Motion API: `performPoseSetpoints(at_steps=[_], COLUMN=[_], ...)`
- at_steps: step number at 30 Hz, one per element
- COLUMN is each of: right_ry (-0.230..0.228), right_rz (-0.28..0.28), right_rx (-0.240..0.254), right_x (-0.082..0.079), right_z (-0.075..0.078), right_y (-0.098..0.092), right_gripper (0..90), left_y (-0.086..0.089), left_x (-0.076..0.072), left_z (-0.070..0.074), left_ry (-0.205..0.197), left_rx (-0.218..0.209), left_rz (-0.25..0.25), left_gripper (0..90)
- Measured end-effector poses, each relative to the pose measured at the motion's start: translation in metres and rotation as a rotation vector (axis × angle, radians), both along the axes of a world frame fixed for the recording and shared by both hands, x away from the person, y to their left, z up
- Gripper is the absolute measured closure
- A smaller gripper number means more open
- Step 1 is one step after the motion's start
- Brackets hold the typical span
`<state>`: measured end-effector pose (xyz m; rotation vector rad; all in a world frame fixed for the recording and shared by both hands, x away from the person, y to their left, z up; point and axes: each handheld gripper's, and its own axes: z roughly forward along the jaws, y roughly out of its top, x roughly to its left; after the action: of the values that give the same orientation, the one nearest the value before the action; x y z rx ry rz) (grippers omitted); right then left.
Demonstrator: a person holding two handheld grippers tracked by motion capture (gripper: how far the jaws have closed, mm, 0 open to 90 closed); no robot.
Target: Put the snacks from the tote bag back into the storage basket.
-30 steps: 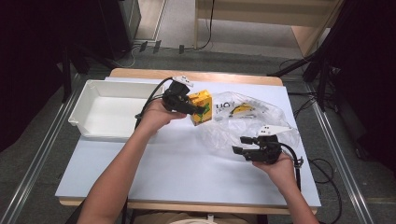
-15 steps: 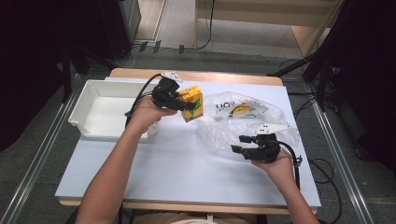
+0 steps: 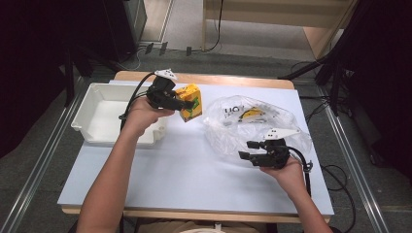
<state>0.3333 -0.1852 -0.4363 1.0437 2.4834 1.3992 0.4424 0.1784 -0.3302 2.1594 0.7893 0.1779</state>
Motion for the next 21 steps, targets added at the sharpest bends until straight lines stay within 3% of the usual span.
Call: performPoseSetpoints(at_steps=[21], right_ry=[0.004], right_rz=[0.004], right_rx=[-0.003], right_x=[0.001], right_z=[-0.001], right_y=[0.0], right_gripper=[44.1], left_y=[0.025], left_x=[0.005], left_z=[0.007], left_ry=[0.009], left_rx=[0.0], left_rz=[0.062], left_gripper=[52.3])
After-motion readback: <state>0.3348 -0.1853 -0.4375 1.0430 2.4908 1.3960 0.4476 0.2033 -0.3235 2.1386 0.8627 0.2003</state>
